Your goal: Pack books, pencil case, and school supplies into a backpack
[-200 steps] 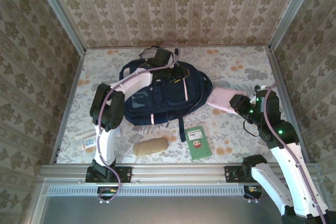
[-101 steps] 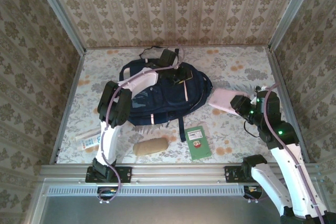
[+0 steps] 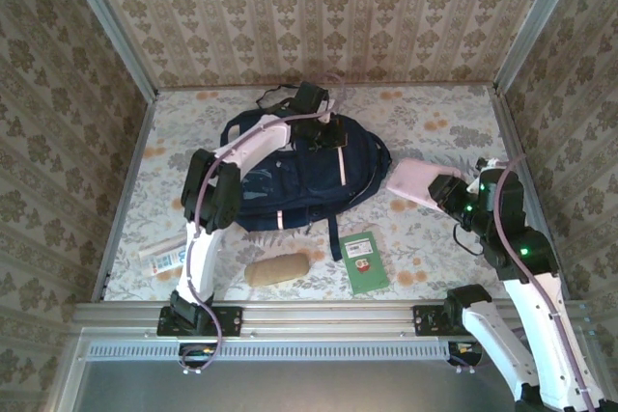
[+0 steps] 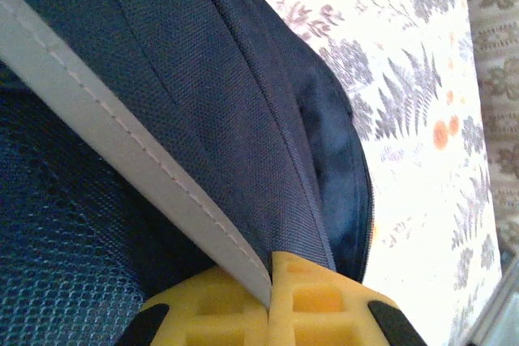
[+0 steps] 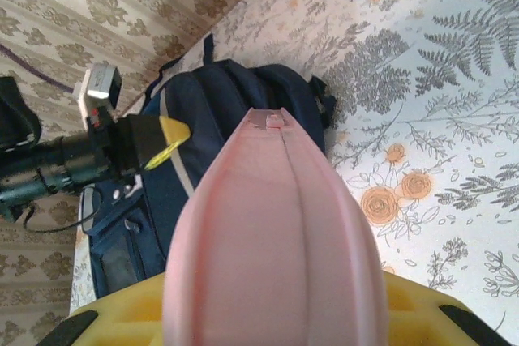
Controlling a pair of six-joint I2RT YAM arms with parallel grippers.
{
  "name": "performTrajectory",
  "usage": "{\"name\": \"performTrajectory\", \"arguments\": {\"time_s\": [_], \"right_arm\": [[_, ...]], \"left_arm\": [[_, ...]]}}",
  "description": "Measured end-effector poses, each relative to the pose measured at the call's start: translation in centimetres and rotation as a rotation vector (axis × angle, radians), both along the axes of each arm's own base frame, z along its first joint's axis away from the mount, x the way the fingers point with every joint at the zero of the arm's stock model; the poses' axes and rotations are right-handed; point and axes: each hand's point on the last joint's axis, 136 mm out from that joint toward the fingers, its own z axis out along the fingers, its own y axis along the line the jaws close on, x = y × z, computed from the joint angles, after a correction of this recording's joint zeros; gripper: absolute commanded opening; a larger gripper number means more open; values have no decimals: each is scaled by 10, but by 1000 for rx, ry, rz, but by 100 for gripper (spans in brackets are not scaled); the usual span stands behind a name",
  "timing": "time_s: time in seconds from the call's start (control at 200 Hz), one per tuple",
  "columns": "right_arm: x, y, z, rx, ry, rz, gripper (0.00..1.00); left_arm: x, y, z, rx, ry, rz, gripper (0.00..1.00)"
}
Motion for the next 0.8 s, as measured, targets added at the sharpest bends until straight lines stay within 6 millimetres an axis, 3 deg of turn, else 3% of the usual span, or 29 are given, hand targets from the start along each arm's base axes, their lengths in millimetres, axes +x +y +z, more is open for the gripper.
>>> {"name": "performTrajectory", "arguments": {"time_s": [0.225,0.36,0.53,0.8], "right_arm": [[7,-1,8,-19,-13,5,27],[24,16,13,21,-36,86,27],[57,52,16,133,-56,250,27],[108,88,-21,320,-8,345,28]], "left_arm": [[-23,34,91,-38,-112,-63,0],[-34,54,135,-99,-159,-101,0],[-44,59,150,-177,-136,-153,0],[-54,57,160,-261,-101,-217,0]]}}
